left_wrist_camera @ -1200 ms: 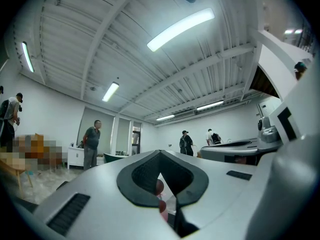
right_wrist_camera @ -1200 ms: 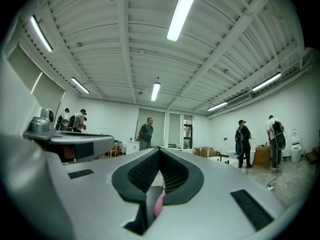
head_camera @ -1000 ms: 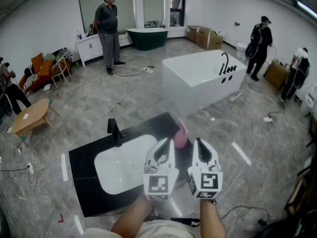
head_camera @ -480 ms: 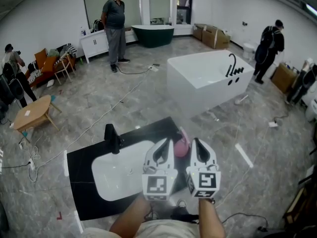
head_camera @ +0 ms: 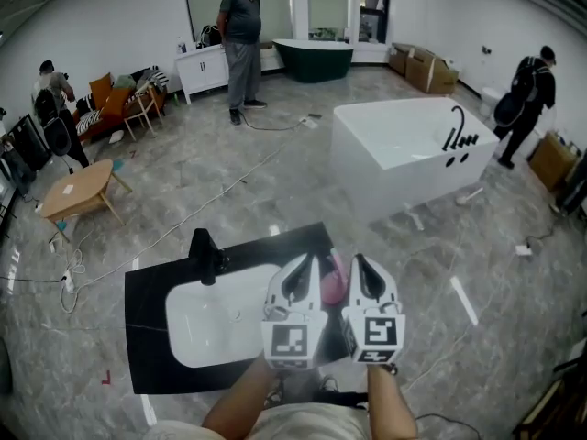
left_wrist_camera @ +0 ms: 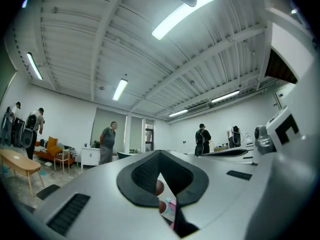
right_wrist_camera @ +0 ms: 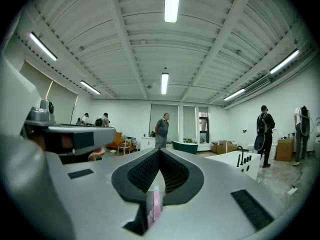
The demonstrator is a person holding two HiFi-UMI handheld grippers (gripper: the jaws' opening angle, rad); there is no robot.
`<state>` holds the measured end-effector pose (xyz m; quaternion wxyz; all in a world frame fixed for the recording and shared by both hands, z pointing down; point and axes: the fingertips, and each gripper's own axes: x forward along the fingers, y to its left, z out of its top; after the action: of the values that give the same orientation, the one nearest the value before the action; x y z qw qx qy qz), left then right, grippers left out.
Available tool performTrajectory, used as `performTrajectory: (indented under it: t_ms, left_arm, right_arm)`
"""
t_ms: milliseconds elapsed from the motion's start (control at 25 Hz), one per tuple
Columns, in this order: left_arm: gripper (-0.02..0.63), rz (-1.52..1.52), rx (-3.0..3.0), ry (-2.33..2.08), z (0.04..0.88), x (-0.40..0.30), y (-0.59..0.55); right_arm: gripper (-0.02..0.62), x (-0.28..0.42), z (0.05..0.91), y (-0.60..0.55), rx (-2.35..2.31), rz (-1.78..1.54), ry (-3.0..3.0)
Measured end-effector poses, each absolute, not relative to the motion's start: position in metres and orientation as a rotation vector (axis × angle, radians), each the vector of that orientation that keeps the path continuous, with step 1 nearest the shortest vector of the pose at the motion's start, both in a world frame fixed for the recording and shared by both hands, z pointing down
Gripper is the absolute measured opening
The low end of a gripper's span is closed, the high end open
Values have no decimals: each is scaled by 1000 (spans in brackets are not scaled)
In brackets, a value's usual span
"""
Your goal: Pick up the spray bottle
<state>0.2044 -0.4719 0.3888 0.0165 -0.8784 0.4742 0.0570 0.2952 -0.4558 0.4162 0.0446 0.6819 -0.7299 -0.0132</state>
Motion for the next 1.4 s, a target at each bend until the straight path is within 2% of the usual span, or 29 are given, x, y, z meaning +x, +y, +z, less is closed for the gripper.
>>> performTrajectory:
  t_ms: [280, 800, 1400]
  left_arm:
    - [2, 148, -2674, 1554, 394, 207, -483]
    - [2, 105, -2612, 1658, 405, 198, -489]
    - [2, 61, -2562, 1718, 411, 187, -499]
  right_arm:
    - [25, 295, 448, -475, 1953, 26, -2282]
    - [150, 287, 525, -501, 1768, 185, -2251]
    - [149, 291, 567, -517, 1723, 254, -2197]
